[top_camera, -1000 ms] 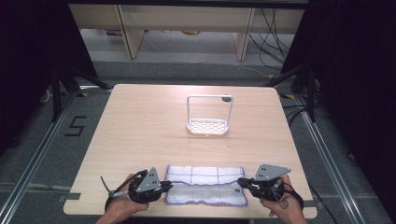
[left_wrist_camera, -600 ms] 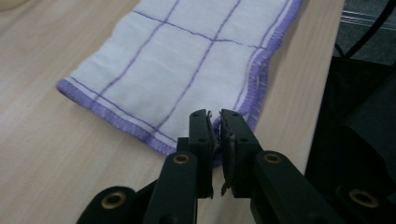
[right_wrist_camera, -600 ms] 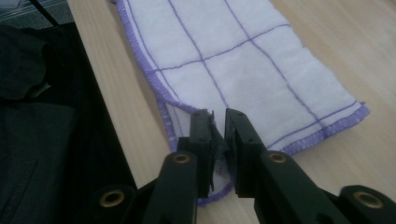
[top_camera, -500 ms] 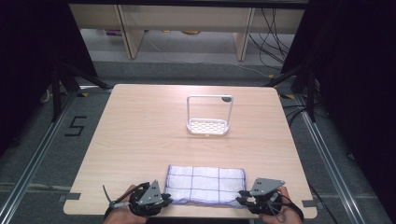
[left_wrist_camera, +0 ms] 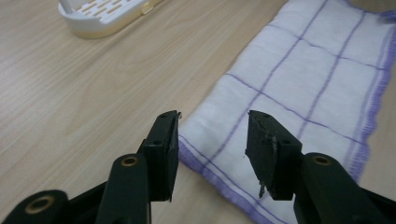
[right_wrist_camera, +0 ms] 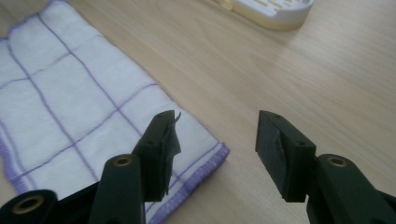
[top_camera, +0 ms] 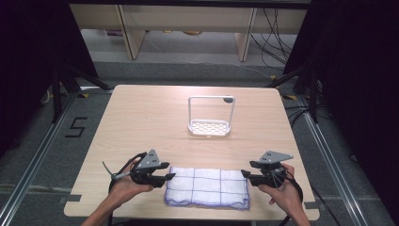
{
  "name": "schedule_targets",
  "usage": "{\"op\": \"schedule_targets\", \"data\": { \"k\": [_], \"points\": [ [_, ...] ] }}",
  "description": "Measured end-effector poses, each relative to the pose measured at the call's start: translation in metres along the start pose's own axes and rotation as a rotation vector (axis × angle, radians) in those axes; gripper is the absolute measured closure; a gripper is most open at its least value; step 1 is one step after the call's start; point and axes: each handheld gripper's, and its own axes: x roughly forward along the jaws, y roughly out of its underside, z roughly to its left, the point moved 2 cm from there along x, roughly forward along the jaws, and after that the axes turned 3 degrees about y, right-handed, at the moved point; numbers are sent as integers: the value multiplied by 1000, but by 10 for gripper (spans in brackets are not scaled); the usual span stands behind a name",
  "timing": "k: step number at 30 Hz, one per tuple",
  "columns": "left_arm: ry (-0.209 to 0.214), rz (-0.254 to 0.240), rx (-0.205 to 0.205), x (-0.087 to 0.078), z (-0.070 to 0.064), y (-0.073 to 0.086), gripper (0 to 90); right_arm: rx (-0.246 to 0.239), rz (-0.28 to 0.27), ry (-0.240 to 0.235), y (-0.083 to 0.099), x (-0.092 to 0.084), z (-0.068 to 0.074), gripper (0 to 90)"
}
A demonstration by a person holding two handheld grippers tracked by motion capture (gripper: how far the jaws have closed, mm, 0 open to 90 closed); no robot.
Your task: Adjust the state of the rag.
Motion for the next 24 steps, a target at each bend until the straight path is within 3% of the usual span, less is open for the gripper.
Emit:
{"op": "schedule_targets", "data": {
  "k": [1, 2, 6, 7, 9, 11, 15, 16, 19, 21, 22, 23, 24],
  "points": [
    [-5, -2, -13, 5, 4, -1, 534, 35, 29, 0, 1, 5, 0, 498],
    [6, 17, -15, 12, 9, -2, 531, 33, 59, -4, 0, 11, -4, 506],
    [4, 41, -31, 24, 17, -1, 516, 37, 45, 10, 1, 18, -6, 510],
    [-8, 47, -23, 28, 20, -1, 508, 28, 83, -2, 1, 19, -5, 510],
    [5, 63, -18, 30, 20, 0, 502, 23, 73, 2, 2, 23, -3, 511],
    [15, 90, 0, 34, 16, 4, 492, -27, 90, 2, 5, 31, -1, 529],
    [20, 111, 23, 37, 13, 8, 495, -37, 116, 5, 8, 36, 3, 545],
    [17, 119, 12, 39, 13, 10, 499, -35, 133, 7, 10, 37, 4, 551],
    [24, 122, 16, 38, 12, 10, 530, -29, 148, -6, 11, 36, 5, 598],
    [37, 132, 33, 37, 12, 11, 620, -29, 142, -19, 11, 36, 6, 682],
    [54, 126, 18, 37, 11, 11, 620, -29, 142, -19, 11, 36, 6, 682],
    [66, 126, 16, 37, 12, 11, 700, -29, 140, -49, 11, 36, 6, 769],
    [75, 122, 14, 36, 11, 12, 724, -32, 139, -58, 11, 36, 6, 791]
  ]
}}
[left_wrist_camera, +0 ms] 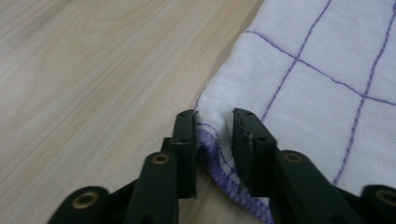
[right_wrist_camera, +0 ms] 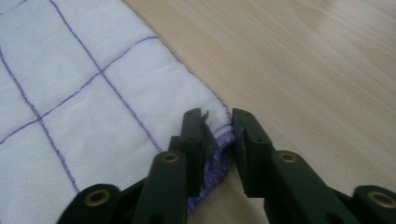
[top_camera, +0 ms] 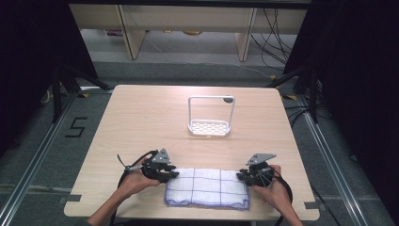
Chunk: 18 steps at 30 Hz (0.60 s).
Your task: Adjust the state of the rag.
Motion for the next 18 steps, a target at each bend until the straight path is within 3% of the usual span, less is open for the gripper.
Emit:
{"op": "schedule_targets", "data": {
  "k": [4, 8, 10, 14, 16, 18],
  "points": [
    [-18, 9, 25, -3, -4, 2, 781, -15, -11, -7, -2, 2, -1, 824],
    [-53, 11, 36, -13, -13, 13, 792, -40, -6, 4, -13, 10, -9, 831],
    [-62, 15, 53, -19, -21, 20, 792, -60, -9, 13, -32, 24, -12, 831],
    [-86, 29, 80, -30, -41, 33, 793, -105, 13, -1, -52, 39, -12, 830],
    [-81, 30, 91, -33, -48, 37, 792, -91, 10, -10, -74, 57, -10, 830],
    [-71, 26, 99, -36, -57, 42, 792, -119, 9, -24, -81, 62, -10, 829]
  ]
}}
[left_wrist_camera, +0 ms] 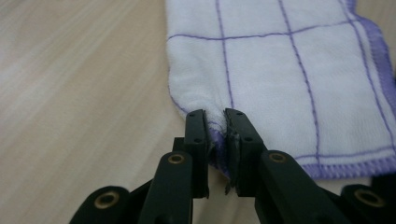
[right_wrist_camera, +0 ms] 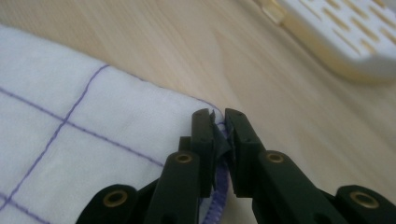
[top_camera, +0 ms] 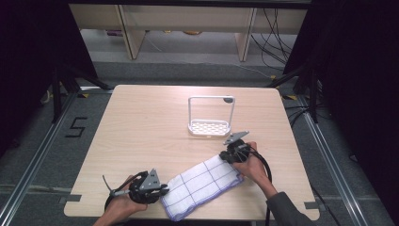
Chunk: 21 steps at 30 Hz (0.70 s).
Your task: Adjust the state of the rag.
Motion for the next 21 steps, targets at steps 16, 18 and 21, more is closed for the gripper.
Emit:
{"op": "schedule_targets", "data": {
  "k": [16, 18, 21],
  "points": [
    [16, -26, 12, 5, -36, -10, 766, -213, 55, -27, -77, 54, 12, 826],
    [24, -46, -11, 10, -42, -15, 761, -229, 64, -26, -82, 57, 14, 825],
    [31, -57, 1, 18, -48, -24, 736, -240, 39, -3, -93, 58, 16, 763]
  ]
}}
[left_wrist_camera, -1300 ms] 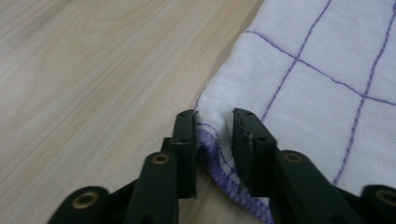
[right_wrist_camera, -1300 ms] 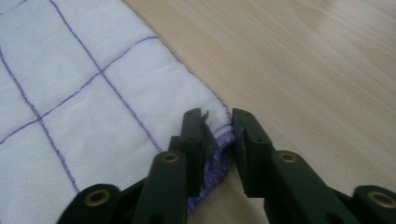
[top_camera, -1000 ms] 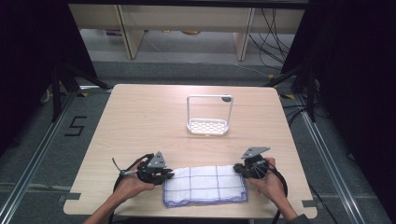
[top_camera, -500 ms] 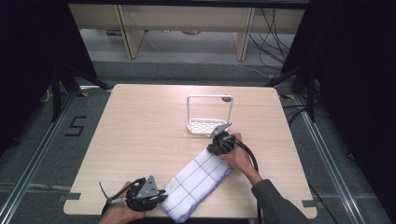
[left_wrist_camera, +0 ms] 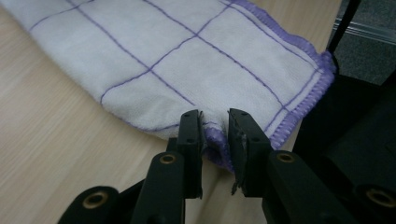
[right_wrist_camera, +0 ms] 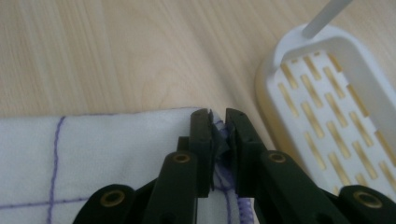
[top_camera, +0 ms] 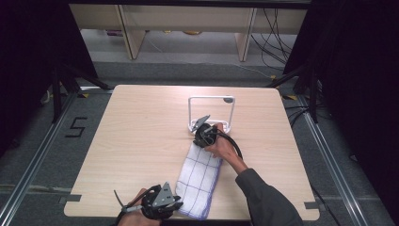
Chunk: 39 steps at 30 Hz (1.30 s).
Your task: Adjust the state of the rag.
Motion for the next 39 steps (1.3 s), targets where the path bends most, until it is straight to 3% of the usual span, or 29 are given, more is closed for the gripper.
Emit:
{"op": "schedule_targets", "data": {
  "k": [1, 2, 3, 4, 5, 7, 11, 12, 14, 15, 17, 19, 21, 22, 23, 24, 27, 28, 31, 33, 35, 39],
  "points": [
    [8, 10, 10, 2, -2, -3, 736, 0, 0, 0, 0, 0, 0, 763],
    [12, 1, 6, 4, -4, -5, 691, 40, -20, 36, -4, -6, -1, 662],
    [24, -13, -32, 4, -6, -9, 641, 56, -25, 48, -5, -11, -1, 615],
    [24, -13, -32, 4, -6, -9, 598, 56, -25, 48, -5, -11, -1, 615],
    [30, -54, -66, 2, -6, -11, 598, 82, -35, 49, -5, -17, -1, 572],
    [31, -85, -95, -3, -3, -13, 515, 122, -52, 75, -2, -37, 0, 512],
    [39, -137, -151, -18, 11, -18, 405, 215, -137, 59, 13, -74, 7, 458],
    [26, -139, -154, -21, 16, -20, 405, 202, -154, 68, 17, -79, 7, 449],
    [9, -158, -169, -25, 27, -25, 398, 216, -153, 74, 30, -94, 8, 442],
    [-6, -160, -171, -26, 34, -27, 398, 259, -146, 78, 37, -100, 8, 438],
    [-25, -170, -205, -24, 46, -32, 395, 299, -161, 121, 53, -108, 4, 428],
    [-48, -146, -195, -20, 67, -38, 395, 316, -156, 126, 59, -109, 1, 429],
    [-58, -142, -217, -12, 86, -44, 395, 388, -127, 115, 74, -106, -5, 430],
    [-62, -148, -243, -7, 92, -46, 395, 388, -127, 115, 74, -106, -5, 430],
    [-58, -136, -280, 4, 109, -51, 394, 405, -116, 116, 78, -102, -8, 430],
    [-58, -136, -280, 4, 109, -51, 393, 405, -116, 116, 78, -102, -8, 430],
    [-57, -126, -317, 23, 127, -60, 392, 429, -94, 114, 81, -93, -10, 433],
    [-64, -100, -295, 27, 133, -62, 391, 418, -99, 126, 83, -86, -12, 431],
    [-102, -77, -295, 46, 148, -71, 389, 439, -55, 101, 85, -75, -15, 427],
    [-100, -71, -307, 50, 152, -73, 390, 459, -46, 93, 83, -72, -14, 423],
    [-108, -58, -307, 58, 159, -77, 390, 438, -45, 95, 84, -69, -15, 420],
    [-124, -43, -319, 70, 170, -83, 392, 453, -41, 81, 82, -58, -17, 420]
  ]
}}
